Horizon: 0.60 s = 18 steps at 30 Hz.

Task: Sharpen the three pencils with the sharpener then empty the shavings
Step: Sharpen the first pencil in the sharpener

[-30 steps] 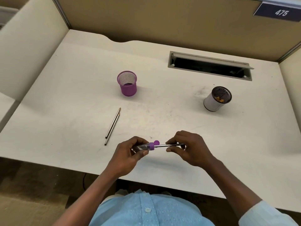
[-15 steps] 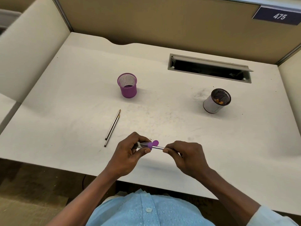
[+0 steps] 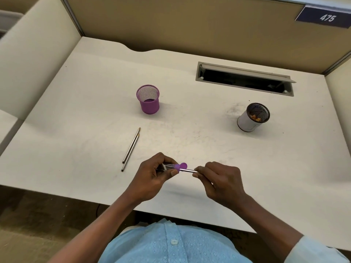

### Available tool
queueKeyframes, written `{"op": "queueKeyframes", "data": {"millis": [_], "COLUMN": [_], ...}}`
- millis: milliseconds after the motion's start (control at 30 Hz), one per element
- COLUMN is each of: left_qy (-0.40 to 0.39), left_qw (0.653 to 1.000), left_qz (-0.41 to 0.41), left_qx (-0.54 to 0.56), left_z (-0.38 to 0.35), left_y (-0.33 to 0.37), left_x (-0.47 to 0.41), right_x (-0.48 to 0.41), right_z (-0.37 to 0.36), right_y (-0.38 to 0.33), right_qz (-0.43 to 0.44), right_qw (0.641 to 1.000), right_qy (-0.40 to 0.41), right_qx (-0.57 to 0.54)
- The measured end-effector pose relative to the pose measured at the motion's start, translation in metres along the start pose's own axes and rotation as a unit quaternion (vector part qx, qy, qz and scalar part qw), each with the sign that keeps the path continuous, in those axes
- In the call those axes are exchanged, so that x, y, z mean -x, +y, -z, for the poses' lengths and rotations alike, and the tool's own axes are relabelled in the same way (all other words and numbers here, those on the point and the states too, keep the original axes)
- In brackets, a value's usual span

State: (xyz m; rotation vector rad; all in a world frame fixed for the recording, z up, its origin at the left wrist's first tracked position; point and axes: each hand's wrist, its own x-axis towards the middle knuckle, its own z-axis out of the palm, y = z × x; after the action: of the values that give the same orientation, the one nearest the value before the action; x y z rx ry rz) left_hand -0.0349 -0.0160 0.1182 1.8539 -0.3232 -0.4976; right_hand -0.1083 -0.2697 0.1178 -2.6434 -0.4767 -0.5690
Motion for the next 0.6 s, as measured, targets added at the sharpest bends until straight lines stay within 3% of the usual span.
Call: {"op": "queueKeyframes", "data": {"millis": [33,100,133,200,233,267,333,400,467,500,567,600], "left_qy": [0.004,0.008,0.003,-0.016,-0.025,-0.03,-0.031,-0.028,-0.021,-0.016,-0.007,-0.004], "left_qw": [1.0,0.999,0.999,0.998,0.998,0.998,0.998,0.999,0.999,1.0,1.0,1.0], "left_qz": [-0.008,-0.032,-0.042,-0.049,-0.047,-0.044,-0.037,-0.027,-0.012,-0.003,0.012,0.012], "left_qx": [0.002,-0.011,-0.022,-0.038,-0.041,-0.041,-0.04,-0.032,-0.02,-0.015,-0.005,-0.001], "left_z": [0.0,0.002,0.003,0.005,0.005,0.005,0.005,0.006,0.004,0.002,-0.003,-0.005], "left_y": [0.002,0.005,0.005,0.006,0.006,0.006,0.007,0.007,0.006,0.006,0.006,0.006], "left_x": [0.0,0.0,0.0,0.0,0.0,-0.001,-0.002,-0.005,-0.005,-0.005,-0.003,-0.003], "right_x": [0.0,-0.005,-0.01,-0.018,-0.02,-0.021,-0.018,-0.012,-0.004,-0.002,0.001,0.001], "right_z": [0.0,0.0,0.002,0.008,0.01,0.012,0.012,0.009,0.005,0.004,0.004,0.003], "right_y": [-0.001,-0.006,-0.006,0.001,0.004,0.006,0.004,0.0,0.0,0.0,0.002,0.001], "right_qz": [-0.017,-0.165,-0.276,-0.443,-0.475,-0.478,-0.449,-0.392,-0.266,-0.19,-0.065,-0.057], "right_qw": [1.0,0.973,0.916,0.758,0.705,0.685,0.712,0.804,0.918,0.958,0.994,0.997], "right_qy": [-0.002,-0.063,-0.124,-0.24,-0.28,-0.3,-0.291,-0.214,-0.11,-0.069,-0.027,-0.022], "right_qx": [-0.003,-0.147,-0.262,-0.414,-0.446,-0.46,-0.455,-0.392,-0.274,-0.205,-0.078,-0.054]}}
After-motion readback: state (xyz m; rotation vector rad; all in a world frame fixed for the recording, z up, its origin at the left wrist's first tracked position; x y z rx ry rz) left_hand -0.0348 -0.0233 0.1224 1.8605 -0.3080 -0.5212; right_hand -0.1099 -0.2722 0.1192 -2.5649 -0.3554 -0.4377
